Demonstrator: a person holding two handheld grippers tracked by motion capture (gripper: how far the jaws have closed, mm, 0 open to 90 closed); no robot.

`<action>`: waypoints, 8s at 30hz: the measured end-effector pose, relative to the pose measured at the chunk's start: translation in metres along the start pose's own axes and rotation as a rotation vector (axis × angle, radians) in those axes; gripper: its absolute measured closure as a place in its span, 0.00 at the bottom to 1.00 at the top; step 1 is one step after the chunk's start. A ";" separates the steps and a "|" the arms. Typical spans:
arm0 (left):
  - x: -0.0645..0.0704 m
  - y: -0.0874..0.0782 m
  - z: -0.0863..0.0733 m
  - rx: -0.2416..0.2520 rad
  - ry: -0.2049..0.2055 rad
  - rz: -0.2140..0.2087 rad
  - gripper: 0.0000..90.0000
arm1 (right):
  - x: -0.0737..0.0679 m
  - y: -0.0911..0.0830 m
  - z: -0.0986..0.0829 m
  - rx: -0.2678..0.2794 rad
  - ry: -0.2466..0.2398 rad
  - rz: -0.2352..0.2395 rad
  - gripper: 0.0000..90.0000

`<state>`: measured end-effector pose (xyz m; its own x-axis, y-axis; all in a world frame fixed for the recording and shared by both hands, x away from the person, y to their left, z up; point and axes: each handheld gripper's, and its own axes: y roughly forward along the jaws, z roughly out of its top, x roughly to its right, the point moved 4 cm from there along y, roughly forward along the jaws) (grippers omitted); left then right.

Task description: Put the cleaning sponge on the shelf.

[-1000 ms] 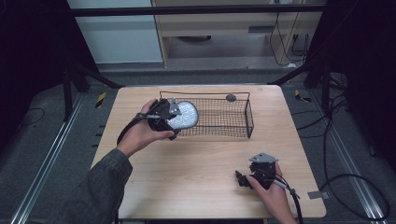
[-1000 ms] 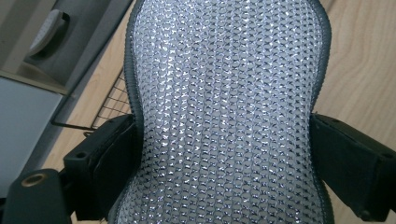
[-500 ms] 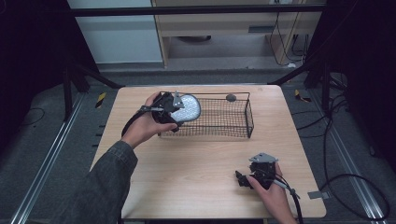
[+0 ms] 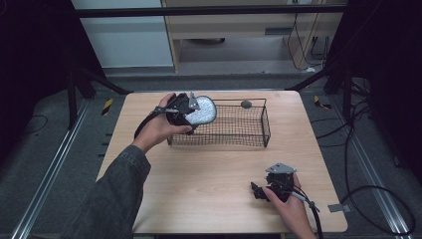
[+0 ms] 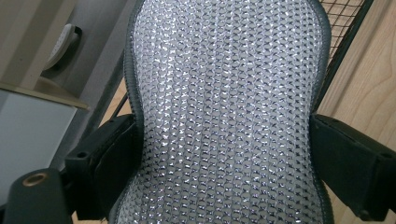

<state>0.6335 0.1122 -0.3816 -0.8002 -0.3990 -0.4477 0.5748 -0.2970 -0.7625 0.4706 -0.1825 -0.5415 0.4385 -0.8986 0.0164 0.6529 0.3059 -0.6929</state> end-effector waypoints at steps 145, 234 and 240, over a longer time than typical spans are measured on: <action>0.026 0.013 -0.005 0.087 -0.133 -0.079 0.03 | 0.000 0.000 0.000 0.003 0.002 0.005 0.00; 0.092 0.018 -0.197 0.020 -0.621 -0.035 0.04 | -0.001 0.000 0.000 0.005 0.006 0.008 0.00; 0.090 0.021 -0.203 0.060 -0.658 -0.048 0.02 | -0.001 0.000 0.000 0.004 0.009 0.009 0.00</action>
<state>0.5391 0.2463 -0.5330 -0.5644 -0.8252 -0.0205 0.5648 -0.3679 -0.7387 0.4698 -0.1818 -0.5413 0.4383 -0.8988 0.0037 0.6517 0.3150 -0.6900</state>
